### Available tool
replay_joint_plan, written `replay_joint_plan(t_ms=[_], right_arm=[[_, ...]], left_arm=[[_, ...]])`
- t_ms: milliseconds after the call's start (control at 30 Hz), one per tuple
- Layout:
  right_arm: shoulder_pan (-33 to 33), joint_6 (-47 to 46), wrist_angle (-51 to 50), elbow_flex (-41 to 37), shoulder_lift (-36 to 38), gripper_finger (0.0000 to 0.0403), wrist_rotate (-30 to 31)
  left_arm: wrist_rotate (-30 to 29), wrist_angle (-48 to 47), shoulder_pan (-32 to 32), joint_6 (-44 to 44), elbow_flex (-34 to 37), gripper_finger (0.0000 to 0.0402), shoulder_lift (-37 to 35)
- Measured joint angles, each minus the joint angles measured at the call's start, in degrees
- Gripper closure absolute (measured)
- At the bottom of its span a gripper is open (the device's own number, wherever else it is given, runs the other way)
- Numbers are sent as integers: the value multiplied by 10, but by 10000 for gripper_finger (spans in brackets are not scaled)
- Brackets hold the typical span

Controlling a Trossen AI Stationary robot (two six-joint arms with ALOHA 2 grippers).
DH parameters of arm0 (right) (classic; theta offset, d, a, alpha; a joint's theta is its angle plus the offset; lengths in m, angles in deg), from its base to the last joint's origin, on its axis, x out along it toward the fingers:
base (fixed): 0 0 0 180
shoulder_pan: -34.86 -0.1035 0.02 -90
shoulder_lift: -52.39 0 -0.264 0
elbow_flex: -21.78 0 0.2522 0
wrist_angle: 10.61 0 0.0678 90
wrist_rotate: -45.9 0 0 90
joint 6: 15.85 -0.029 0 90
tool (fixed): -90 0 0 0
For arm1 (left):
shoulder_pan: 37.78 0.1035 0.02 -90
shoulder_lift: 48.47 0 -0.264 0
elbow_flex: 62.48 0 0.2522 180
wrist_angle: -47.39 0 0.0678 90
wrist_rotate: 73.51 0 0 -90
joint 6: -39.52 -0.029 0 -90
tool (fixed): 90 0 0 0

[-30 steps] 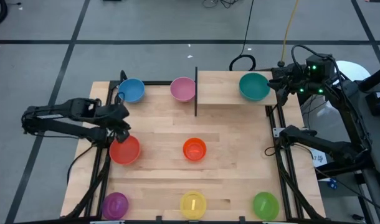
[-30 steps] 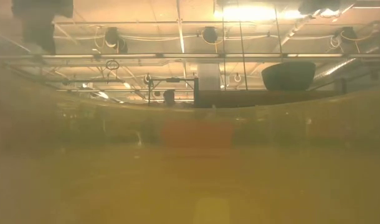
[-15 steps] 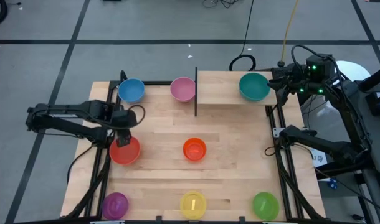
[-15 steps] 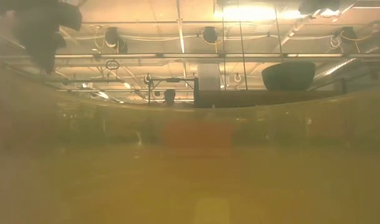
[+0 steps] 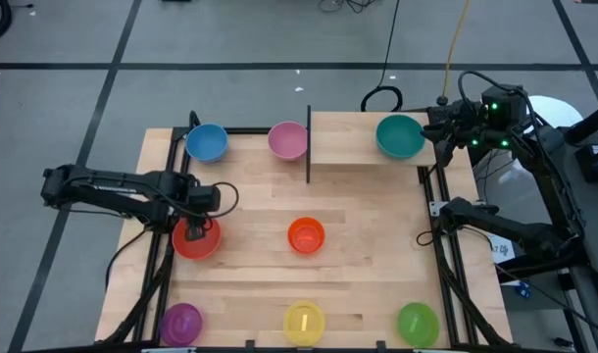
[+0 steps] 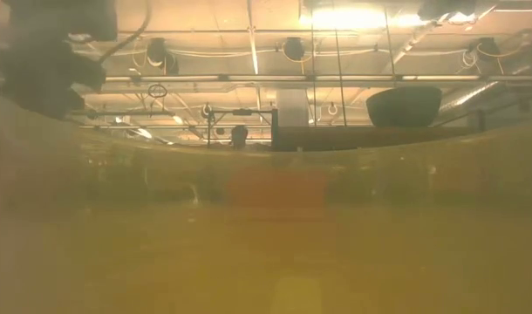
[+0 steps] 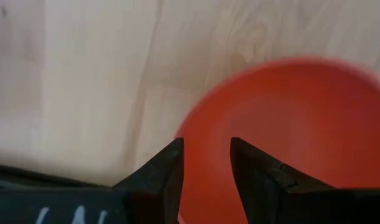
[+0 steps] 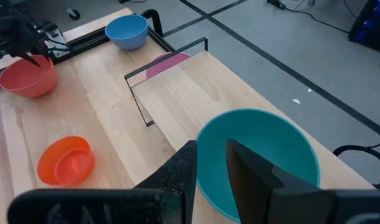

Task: Place and stack bowls onto a shelf
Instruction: Stack the red bowl inside the dark blue bowl on the shelf

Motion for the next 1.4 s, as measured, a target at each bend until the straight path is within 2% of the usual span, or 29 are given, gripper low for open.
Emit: replay_joint_plan(t_ms=[433, 800, 1400], right_arm=[[0, 10, 0, 0, 0, 323, 0], [0, 10, 0, 0, 0, 323, 0], [0, 10, 9, 0, 0, 323, 0]], left_arm=[[0, -1, 0, 11, 17, 266, 0], [-22, -5, 1, 23, -11, 266, 4], [-31, -10, 42, 6, -11, 266, 132]])
